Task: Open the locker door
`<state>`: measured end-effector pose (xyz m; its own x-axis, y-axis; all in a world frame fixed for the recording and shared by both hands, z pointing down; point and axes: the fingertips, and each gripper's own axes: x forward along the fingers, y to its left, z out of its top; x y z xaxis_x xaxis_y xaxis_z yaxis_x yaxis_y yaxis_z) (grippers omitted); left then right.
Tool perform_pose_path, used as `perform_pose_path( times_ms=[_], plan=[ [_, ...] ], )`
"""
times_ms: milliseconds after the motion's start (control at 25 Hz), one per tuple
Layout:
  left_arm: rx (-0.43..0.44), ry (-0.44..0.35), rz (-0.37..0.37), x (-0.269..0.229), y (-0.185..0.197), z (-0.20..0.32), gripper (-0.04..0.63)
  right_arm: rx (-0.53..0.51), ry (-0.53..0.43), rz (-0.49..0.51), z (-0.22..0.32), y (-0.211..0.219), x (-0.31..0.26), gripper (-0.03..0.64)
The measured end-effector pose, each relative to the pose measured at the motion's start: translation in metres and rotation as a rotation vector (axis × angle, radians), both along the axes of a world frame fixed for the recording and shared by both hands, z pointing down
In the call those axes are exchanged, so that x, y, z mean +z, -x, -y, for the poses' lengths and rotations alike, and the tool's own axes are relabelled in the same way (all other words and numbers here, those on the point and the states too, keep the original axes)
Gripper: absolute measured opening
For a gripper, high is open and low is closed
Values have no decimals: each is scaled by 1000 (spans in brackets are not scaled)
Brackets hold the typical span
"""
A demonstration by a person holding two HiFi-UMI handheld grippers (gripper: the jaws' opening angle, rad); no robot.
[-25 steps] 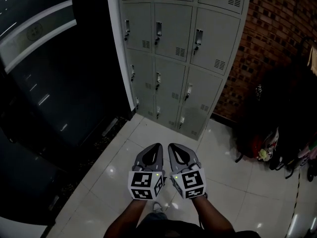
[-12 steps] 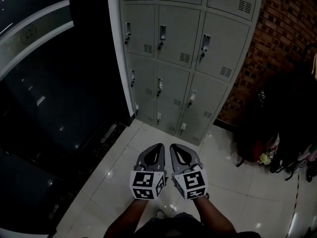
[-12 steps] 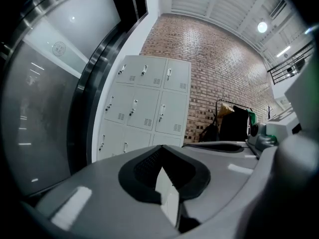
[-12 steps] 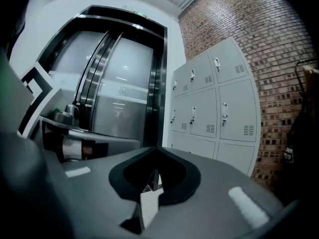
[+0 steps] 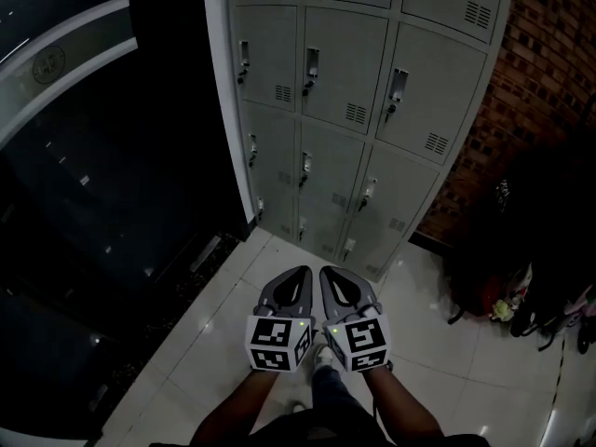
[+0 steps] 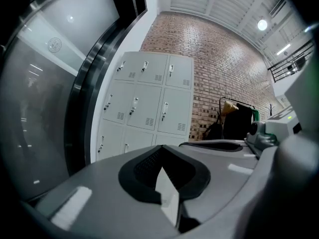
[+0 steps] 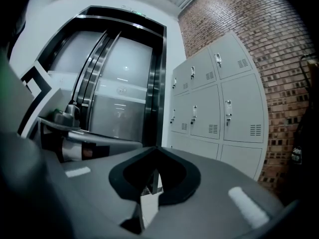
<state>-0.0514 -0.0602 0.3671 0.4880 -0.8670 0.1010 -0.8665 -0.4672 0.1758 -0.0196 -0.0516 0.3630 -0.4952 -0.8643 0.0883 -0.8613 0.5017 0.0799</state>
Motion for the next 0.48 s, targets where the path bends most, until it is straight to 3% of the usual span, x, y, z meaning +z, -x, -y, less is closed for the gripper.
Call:
perform_pose_path(
  times_ms=[480],
  plan=[
    [-28, 7, 21, -1, -21, 123, 6, -35, -7, 27, 128, -21, -4, 0]
  ],
)
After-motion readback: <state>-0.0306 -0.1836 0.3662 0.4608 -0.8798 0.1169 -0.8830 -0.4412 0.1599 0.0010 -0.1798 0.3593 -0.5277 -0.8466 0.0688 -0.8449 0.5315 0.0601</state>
